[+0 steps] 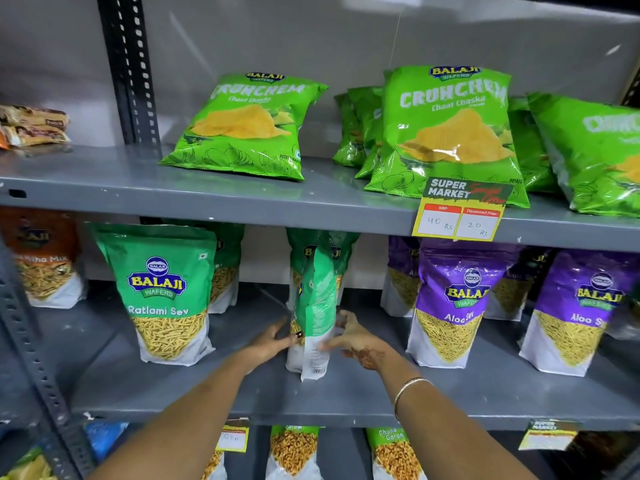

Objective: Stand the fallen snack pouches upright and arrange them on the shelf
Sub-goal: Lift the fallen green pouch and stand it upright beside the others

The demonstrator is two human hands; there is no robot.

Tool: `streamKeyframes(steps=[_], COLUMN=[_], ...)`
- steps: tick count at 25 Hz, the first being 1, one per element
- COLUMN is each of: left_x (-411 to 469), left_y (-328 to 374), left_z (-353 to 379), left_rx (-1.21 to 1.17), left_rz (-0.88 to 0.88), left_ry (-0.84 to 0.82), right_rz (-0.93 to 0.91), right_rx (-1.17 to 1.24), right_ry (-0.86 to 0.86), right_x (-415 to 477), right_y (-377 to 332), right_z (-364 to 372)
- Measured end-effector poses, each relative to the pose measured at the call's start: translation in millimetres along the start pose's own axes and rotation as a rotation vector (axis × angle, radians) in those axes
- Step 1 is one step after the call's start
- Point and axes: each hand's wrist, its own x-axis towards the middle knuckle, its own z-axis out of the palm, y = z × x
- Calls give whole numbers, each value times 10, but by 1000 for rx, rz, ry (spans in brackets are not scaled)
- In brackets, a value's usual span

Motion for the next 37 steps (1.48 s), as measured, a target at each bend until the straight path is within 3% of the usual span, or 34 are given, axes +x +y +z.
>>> streamKeyframes(steps=[4,12,19,22,27,37], left_x=[-19,100,228,200,202,112], left_y=[142,130,252,279,255,324], left_z=[72,-28,-40,2,43,153], left_rx=[-139,-192,-271,-227,-135,-56], left_rz=[50,34,-22,-12,-10,-41], left_ry=[-15,121,131,105,204,321], right_rz=[-54,-106,-142,-167,-200,-311], right_rx=[-27,32,103,185,234,221], right_ry=[30,-25,71,105,-81,-51], right_x=[16,58,102,135,204,247], right_y=[20,87,166,186,175,135], right_z=[72,-175,-348,-383,-385,-350])
